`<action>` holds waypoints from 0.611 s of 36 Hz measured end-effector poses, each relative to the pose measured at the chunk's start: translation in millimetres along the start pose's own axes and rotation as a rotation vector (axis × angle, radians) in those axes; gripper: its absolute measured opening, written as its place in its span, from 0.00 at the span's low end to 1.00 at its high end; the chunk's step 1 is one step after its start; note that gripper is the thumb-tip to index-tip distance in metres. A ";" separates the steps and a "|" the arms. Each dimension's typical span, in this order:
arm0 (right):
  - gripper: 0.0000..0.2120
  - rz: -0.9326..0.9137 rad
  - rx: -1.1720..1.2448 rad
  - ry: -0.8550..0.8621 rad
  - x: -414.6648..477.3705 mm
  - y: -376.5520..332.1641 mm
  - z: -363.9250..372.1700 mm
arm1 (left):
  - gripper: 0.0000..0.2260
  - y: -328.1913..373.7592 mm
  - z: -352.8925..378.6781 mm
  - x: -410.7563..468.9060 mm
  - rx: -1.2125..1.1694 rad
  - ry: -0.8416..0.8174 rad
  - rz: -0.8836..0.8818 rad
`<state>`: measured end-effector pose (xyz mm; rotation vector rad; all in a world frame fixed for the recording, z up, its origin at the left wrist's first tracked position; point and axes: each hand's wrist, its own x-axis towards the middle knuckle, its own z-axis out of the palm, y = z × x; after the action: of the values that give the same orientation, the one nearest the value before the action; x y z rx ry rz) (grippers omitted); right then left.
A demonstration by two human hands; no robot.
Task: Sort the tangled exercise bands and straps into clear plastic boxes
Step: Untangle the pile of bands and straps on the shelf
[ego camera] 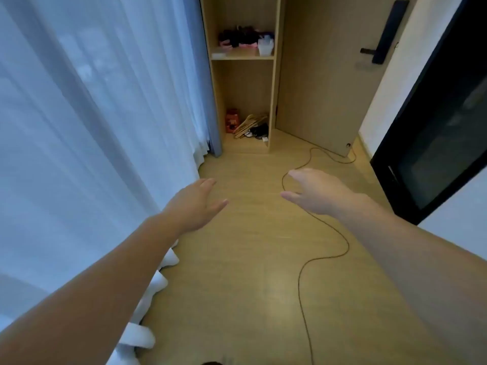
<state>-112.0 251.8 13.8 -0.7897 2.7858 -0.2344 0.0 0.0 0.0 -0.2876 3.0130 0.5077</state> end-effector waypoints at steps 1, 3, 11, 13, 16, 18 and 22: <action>0.34 -0.003 -0.004 -0.009 7.5 1.5 -0.4 | 0.31 0.1 -0.1 8.6 -0.005 -0.003 -0.004; 0.34 -0.004 -0.017 -0.010 25.2 6.8 -0.1 | 0.31 -3.2 1.4 27.4 0.000 0.001 -0.008; 0.33 0.018 -0.028 -0.021 105.8 9.3 -5.6 | 0.31 -25.7 -3.5 108.0 -0.015 -0.015 0.010; 0.33 0.020 -0.041 -0.021 131.7 6.7 -5.7 | 0.31 -35.8 -7.4 132.4 -0.025 -0.020 0.020; 0.33 0.031 -0.045 -0.015 171.1 1.5 -12.5 | 0.31 -52.6 -15.8 172.7 -0.028 -0.030 0.040; 0.33 0.047 -0.040 -0.011 197.7 -2.9 -20.5 | 0.31 -64.3 -23.2 201.2 -0.023 -0.035 0.047; 0.33 0.076 -0.029 -0.005 248.5 -12.1 -35.8 | 0.31 -84.9 -40.2 254.9 -0.018 -0.040 0.064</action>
<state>-320.9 112.4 5.7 -0.6882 2.8134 -0.1778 -234.8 -135.8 -15.1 -0.1808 2.9881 0.5396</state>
